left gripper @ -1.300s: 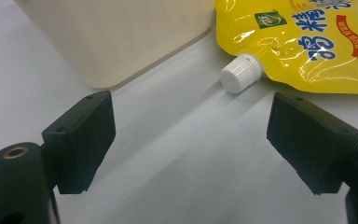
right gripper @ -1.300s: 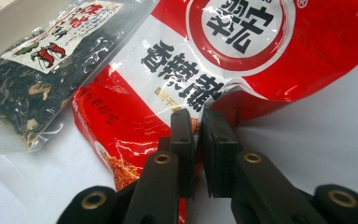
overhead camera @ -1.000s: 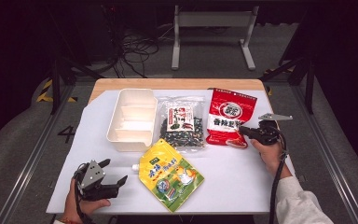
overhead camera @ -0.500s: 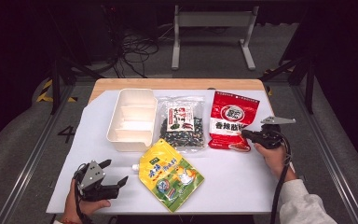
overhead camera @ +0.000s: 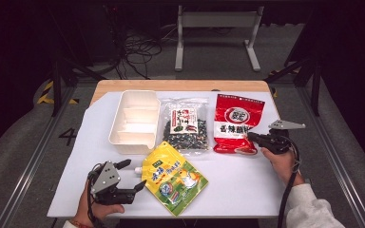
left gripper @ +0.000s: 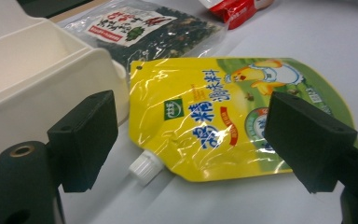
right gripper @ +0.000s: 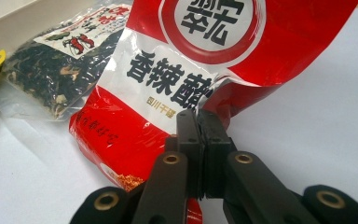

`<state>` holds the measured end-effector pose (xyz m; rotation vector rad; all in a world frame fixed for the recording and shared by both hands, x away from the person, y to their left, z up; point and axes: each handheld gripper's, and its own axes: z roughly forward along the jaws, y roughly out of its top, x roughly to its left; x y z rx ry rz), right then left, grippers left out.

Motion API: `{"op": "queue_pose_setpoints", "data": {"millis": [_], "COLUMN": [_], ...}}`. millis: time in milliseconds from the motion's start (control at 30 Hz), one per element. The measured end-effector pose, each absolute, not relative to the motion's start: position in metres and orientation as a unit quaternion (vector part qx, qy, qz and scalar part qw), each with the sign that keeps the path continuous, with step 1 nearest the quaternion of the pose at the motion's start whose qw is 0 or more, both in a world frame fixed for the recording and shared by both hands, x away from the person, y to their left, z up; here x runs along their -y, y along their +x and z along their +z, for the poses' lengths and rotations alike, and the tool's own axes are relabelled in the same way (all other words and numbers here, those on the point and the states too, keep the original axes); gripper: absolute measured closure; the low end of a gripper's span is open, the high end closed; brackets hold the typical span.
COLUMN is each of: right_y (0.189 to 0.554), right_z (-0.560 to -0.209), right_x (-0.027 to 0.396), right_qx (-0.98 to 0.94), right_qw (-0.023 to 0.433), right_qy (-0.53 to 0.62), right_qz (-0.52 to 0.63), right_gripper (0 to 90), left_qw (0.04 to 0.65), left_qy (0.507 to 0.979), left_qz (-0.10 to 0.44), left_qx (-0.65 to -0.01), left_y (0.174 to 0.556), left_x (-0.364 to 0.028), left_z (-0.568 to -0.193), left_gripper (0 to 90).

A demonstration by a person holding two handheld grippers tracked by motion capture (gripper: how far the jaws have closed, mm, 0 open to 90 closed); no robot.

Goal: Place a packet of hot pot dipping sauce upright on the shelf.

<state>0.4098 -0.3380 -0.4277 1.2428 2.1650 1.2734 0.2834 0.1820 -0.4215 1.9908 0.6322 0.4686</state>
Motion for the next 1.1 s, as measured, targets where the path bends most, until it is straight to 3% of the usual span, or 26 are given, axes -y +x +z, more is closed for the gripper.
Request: {"op": "queue_pose_setpoints", "data": {"millis": [300, 633, 733, 900, 1100], "right_y": [0.403, 0.39, 0.386, 0.38, 0.37], "right_z": [-0.42, -0.41, -0.409, -0.404, -0.399], "right_x": [0.34, 0.34, 0.34, 0.337, 0.337], "right_qx": [-0.756, -0.753, -0.753, -0.755, -0.757], "right_qw": [0.179, 0.197, 0.196, 0.202, 0.205], "right_qy": [0.422, 0.393, 0.388, 0.373, 0.356], "right_qz": [0.467, 0.489, 0.495, 0.5, 0.509], "right_gripper": [88.6, 88.7, 88.7, 88.7, 88.8], "left_qw": [0.499, 0.504, 0.515, 0.496, 0.509], "left_qy": [0.817, 0.834, 0.825, 0.832, 0.81], "left_qz": [0.16, 0.099, 0.061, 0.056, 0.011], "left_qx": [-0.243, -0.201, -0.222, -0.241, -0.292], "left_y": [0.298, 0.335, 0.361, 0.399, 0.433], "left_x": [-0.156, -0.075, -0.054, -0.012, 0.012], "left_z": [-0.407, -0.402, -0.406, -0.413, -0.419], "left_gripper": [18.7, 17.9, 17.9, 16.4, 15.3]}}
